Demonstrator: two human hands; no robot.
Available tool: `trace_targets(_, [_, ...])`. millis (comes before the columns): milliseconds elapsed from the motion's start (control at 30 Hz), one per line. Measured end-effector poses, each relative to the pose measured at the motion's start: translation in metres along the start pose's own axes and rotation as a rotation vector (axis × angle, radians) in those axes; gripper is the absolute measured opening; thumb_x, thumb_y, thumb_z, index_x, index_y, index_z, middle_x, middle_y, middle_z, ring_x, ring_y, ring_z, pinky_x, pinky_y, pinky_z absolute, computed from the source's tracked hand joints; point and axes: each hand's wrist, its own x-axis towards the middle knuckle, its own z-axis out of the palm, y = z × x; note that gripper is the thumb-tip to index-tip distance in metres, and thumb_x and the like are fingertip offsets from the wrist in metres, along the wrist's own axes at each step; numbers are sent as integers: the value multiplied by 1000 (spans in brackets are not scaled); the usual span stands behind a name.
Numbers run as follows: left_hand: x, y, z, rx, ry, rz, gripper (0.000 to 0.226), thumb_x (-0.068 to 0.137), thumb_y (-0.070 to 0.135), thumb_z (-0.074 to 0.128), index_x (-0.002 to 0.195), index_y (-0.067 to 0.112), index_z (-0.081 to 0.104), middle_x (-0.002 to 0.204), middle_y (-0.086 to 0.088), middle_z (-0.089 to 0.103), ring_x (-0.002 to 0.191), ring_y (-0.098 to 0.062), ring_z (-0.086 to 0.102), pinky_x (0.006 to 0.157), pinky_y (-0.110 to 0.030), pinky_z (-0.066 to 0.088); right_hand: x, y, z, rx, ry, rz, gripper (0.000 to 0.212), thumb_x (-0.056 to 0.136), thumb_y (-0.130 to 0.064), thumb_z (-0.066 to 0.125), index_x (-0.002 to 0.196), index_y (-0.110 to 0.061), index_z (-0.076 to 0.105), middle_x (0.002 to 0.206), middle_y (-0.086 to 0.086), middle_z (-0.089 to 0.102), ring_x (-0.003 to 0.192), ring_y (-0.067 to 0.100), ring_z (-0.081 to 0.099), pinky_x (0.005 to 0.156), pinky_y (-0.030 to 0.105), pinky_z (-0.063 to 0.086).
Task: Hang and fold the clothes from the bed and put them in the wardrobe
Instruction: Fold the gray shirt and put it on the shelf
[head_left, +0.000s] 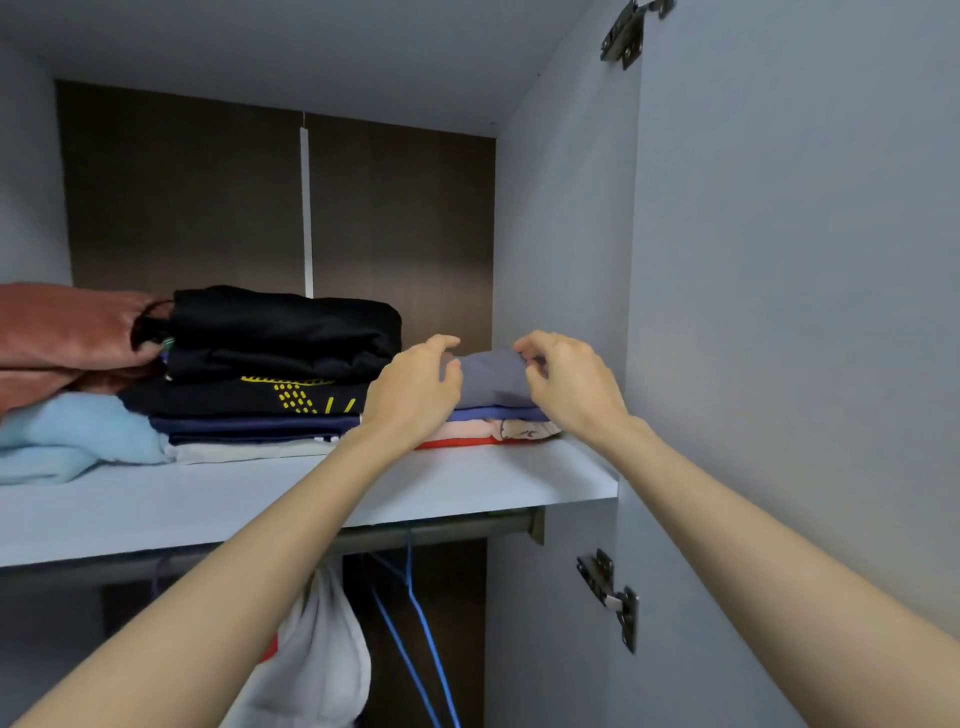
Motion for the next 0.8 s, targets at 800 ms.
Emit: trace_targets(800, [-249,62,-137,-378,-246,238,42,98,30,44,140,24,43,137,5,51,114,-12,53,99,-38,44,-283,-150,-155,154,109,306,28,90,-13,50,114,-22,62,101,-12,64,79,12,57,77,31,49])
